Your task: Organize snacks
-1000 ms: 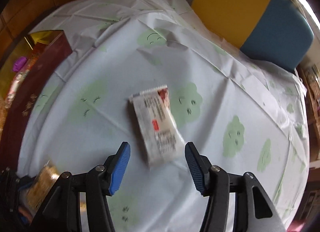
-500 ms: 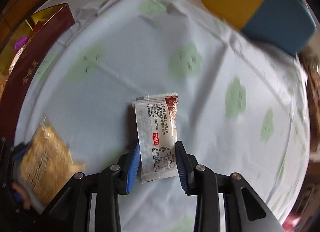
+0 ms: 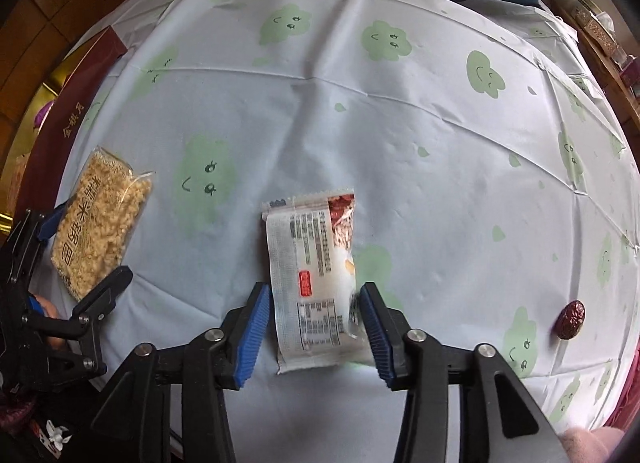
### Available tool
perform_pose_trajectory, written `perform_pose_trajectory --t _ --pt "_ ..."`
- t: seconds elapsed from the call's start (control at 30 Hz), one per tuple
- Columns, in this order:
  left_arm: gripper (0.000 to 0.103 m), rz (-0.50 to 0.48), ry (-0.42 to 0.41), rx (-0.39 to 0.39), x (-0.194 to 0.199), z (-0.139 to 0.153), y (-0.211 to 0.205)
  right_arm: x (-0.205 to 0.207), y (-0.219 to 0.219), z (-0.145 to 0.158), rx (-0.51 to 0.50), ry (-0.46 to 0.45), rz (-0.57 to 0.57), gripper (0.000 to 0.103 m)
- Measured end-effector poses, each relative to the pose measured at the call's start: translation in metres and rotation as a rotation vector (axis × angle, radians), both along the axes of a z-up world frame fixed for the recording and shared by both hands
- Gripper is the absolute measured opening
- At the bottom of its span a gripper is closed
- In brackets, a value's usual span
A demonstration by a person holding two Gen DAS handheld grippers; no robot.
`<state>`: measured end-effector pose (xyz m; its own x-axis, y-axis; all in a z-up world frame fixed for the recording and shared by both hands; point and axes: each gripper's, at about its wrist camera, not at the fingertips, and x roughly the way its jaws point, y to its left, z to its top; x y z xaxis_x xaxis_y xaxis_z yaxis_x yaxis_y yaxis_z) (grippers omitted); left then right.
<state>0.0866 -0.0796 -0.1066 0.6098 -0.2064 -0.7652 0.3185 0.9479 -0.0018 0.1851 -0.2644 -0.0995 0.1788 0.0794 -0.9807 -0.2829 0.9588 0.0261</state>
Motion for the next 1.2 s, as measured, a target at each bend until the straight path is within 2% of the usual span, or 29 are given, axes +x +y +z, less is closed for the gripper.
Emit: perform_pose_trajectory --t 0.2,0.4,0.43,0.47,0.5,0.63,0.77,0.93,1.2 --pt "0.088 0.004 0.041 0.017 0.004 0.002 -0.003 0.010 0.008 -0.006 -0.034 -0.052 0.019 0.056" --pt "0.084 0.023 0.049 0.024 0.005 0.003 -0.005 0.004 0.024 -0.002 -0.055 -0.058 0.042 0.056" --pt "0.083 0.027 0.047 0.024 0.005 0.004 -0.004 0.000 0.024 -0.003 -0.064 -0.064 0.048 0.050" --pt "0.080 0.033 0.046 0.022 0.005 0.004 -0.005 -0.002 0.026 -0.001 -0.074 -0.074 0.062 0.039" --pt "0.080 0.039 0.046 0.022 0.004 0.005 -0.005 -0.011 0.030 0.002 -0.073 -0.082 0.078 0.034" --pt "0.075 0.049 0.040 0.024 0.002 0.006 -0.004 -0.019 0.041 0.002 -0.099 -0.093 0.105 0.034" --pt "0.074 0.055 0.041 0.017 0.001 0.006 -0.003 -0.017 0.032 -0.002 -0.039 -0.066 0.066 0.036" --pt "0.073 0.066 0.039 0.015 -0.002 0.007 -0.003 -0.021 0.029 -0.003 -0.017 -0.078 0.052 0.037" --pt "0.073 0.078 0.045 0.011 -0.003 0.009 -0.002 -0.030 0.041 -0.005 -0.071 -0.107 0.103 0.038"
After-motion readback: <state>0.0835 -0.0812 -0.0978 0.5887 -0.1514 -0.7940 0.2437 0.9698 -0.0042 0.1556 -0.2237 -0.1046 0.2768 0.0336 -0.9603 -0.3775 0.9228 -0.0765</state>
